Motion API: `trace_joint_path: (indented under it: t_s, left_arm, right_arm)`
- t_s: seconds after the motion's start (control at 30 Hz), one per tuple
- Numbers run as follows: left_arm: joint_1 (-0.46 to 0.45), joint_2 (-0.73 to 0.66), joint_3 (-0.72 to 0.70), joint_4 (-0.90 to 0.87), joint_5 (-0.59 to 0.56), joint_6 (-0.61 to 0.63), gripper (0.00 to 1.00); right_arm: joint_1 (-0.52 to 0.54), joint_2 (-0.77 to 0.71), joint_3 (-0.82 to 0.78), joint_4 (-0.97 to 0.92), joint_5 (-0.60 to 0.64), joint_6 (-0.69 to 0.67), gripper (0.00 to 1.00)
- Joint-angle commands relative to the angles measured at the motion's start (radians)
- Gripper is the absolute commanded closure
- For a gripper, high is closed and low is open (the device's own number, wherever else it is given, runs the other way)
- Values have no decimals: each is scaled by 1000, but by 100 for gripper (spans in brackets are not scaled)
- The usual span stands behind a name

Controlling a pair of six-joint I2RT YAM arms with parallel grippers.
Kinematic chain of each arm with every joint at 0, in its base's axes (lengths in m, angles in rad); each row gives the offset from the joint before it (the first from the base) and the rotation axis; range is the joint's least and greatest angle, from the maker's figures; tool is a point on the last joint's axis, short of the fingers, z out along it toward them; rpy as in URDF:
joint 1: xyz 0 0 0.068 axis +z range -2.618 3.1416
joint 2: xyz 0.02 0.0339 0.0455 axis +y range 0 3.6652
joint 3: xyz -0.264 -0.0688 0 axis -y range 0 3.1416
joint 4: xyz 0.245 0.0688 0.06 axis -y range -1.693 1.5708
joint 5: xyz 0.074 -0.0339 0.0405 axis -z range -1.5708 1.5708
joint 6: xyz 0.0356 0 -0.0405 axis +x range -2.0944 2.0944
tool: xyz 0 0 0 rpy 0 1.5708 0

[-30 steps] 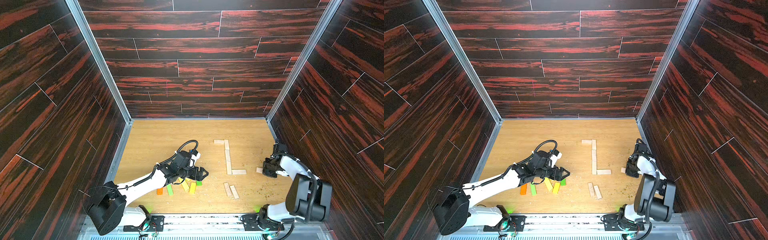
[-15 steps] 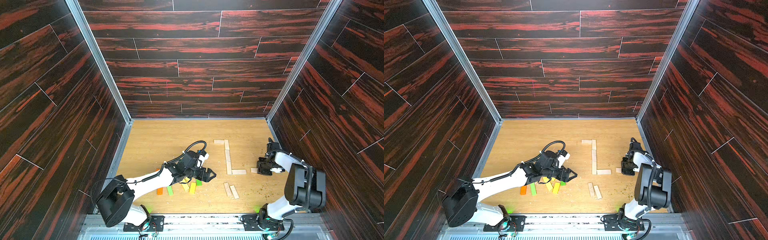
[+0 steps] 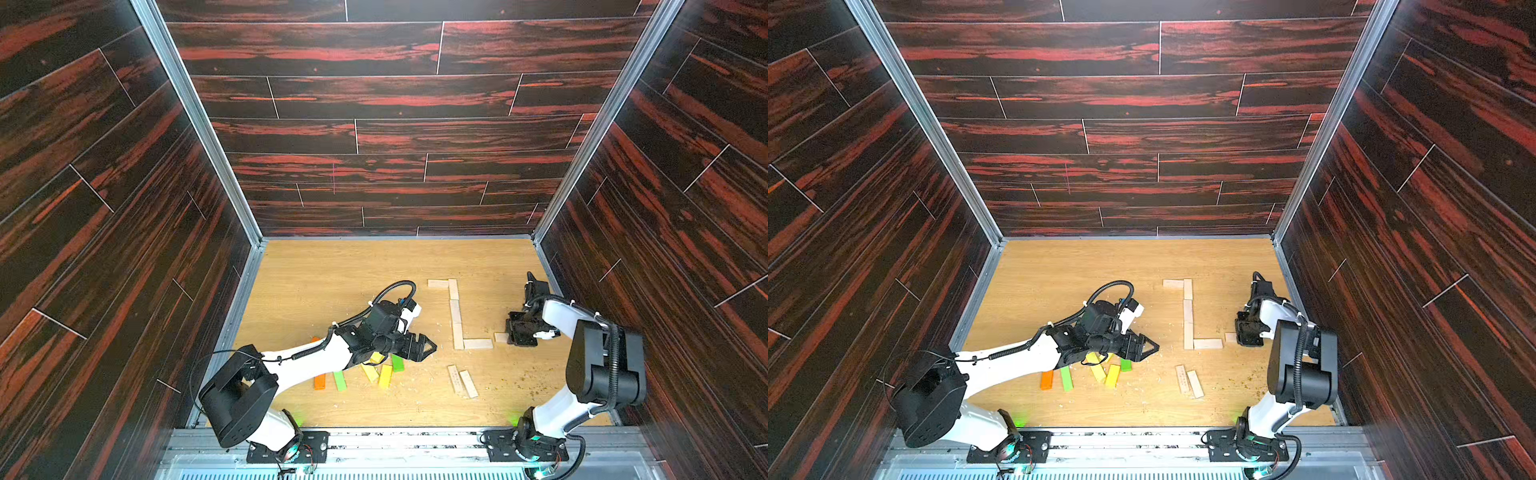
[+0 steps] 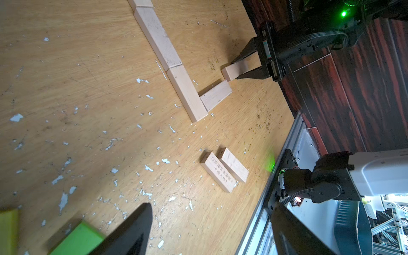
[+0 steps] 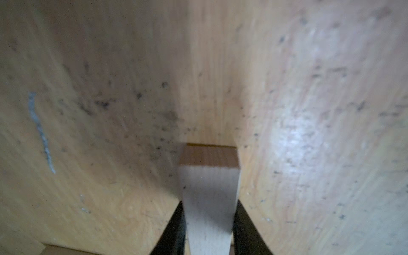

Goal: Assemble a giraffe with building blocks
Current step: Assemble the building block at the center of the board.

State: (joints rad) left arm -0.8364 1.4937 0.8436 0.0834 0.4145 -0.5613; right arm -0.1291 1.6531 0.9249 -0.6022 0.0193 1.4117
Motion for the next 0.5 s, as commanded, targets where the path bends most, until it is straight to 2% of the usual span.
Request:
trace_joint_path:
  t_s: [0.0,0.47]
  left_arm:
    - [-4,-15,22,4,-8,8,13]
    - [-5,-35,20,-20,-22,23,13]
  right_arm:
    - [10,32,14,-33,17,-13,66]
    - [14,-10,-6,-73,47,-56,63]
